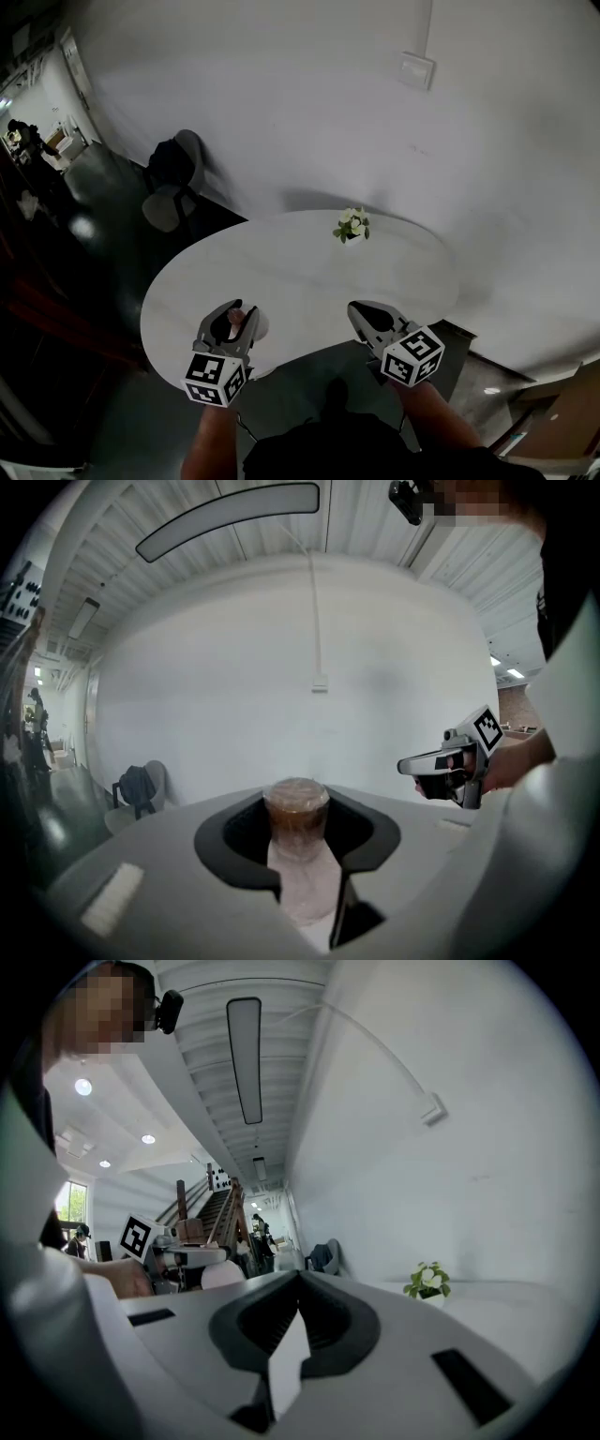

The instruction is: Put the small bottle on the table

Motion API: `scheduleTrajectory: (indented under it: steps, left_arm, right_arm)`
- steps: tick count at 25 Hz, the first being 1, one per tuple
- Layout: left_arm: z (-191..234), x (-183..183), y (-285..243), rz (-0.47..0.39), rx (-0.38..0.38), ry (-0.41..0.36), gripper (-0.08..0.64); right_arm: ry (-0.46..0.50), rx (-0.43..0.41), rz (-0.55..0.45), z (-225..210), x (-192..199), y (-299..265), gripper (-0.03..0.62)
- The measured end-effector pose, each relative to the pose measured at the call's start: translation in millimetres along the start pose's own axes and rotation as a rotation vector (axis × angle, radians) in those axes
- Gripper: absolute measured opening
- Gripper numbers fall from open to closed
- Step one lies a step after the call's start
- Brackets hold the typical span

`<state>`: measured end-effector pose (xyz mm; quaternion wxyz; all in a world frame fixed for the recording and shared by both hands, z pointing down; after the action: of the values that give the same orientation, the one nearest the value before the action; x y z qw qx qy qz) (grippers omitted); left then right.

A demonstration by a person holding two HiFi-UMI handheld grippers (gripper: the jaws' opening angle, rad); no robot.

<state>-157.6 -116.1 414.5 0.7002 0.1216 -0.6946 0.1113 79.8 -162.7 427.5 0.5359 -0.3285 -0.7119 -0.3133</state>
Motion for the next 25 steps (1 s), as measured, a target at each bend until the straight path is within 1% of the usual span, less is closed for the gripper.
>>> scheduleTrajectory:
  steps: [3, 5, 10, 12, 17, 20, 23, 25]
  left_arm:
    - [5.3, -2.2, -24.0, 0.0, -0.016, 0.003, 0.138]
    - [9.4, -0.9, -37.1, -0.002, -0.018, 0.01, 0.138]
    - [26.1, 7.6, -62.5, 0.004, 0.011, 0.007, 0.138]
    - [36.9, 11.6, -69.4, 0.002, 0.025, 0.004, 0.138]
    - [62.5, 20.1, -80.5, 0.002, 0.07, 0.027, 0.138]
    - [72.4, 23.0, -85.6, 0.003, 0.107, 0.02, 0.138]
    - [81.3, 26.6, -91.1, 0.011, 0.13, 0.03, 0.138]
    - [87.7, 30.4, -97.0, 0.014, 0.13, 0.04, 0.138]
  right_arm:
    - [-0.033, -0.014, -0.011, -20.0, -4.2, -18.4, 0.011]
    - [-0.047, -0.023, -0.007, -26.8, 0.0, -33.4, 0.011]
    - [-0.03, -0.049, 0.037, -31.1, 13.0, -67.6, 0.011]
    - [-0.017, -0.037, 0.045, -34.0, 14.3, -80.7, 0.011]
    - [0.016, 0.003, 0.043, -31.4, 12.9, -110.4, 0.011]
    - [0.019, 0.025, 0.038, -27.5, 16.3, -125.0, 0.011]
    - [0.021, 0.027, 0.049, -22.0, 23.1, -135.2, 0.011]
    - [0.021, 0.028, 0.062, -23.7, 27.8, -140.8, 0.011]
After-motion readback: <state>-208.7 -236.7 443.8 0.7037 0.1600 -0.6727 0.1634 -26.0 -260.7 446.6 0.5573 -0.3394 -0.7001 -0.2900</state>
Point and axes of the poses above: the fingertips, and each gripper's own axes: y backward along the fingers, z to its left, x out of its underside, the point moved 4 cm from there along y, backward along the fingers, and after that the axes turned 14 degrees about -z, right-handed, at the moved point
